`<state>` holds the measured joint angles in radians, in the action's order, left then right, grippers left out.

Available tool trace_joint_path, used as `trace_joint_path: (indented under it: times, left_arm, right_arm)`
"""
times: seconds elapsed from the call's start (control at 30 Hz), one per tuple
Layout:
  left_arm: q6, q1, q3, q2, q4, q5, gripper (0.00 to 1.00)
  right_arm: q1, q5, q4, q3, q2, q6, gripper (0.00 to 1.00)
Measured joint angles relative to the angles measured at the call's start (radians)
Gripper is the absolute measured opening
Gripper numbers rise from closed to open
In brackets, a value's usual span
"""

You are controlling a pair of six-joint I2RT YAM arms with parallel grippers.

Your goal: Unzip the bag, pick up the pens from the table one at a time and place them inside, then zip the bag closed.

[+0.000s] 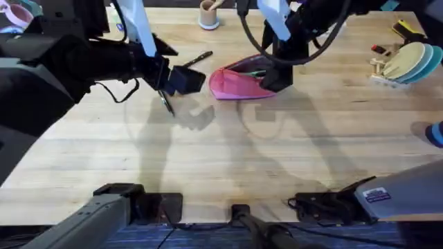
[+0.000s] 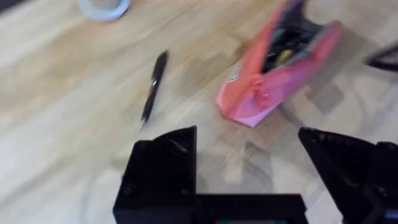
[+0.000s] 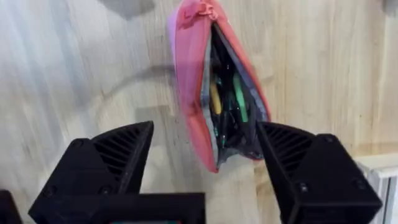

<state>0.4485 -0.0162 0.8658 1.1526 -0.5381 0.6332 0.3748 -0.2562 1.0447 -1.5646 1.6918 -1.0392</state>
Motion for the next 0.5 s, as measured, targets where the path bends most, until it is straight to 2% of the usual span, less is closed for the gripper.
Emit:
trace_joint_path:
  times: [0.1, 0.23, 0.33, 0.5]
  left_arm:
    - [-0.146, 0.000, 0.000, 0.000, -0.001, -0.089, 0.994]
    - [-0.306, 0.000, 0.000, 0.000, -0.001, -0.192, 0.993]
    - [-0.370, 0.000, 0.000, 0.000, -0.001, -0.237, 0.993]
    - [-0.416, 0.000, 0.000, 0.000, -0.002, -0.264, 0.993]
  right_arm:
    - [0.000, 0.000, 0.000, 0.000, -0.026, 0.055, 0.996]
    - [0.000, -0.001, 0.001, 0.000, -0.054, 0.149, 0.995]
    - [0.000, -0.003, 0.003, 0.000, -0.068, 0.217, 0.997]
    - [0.000, -0.004, 0.004, 0.000, -0.077, 0.289, 0.997]
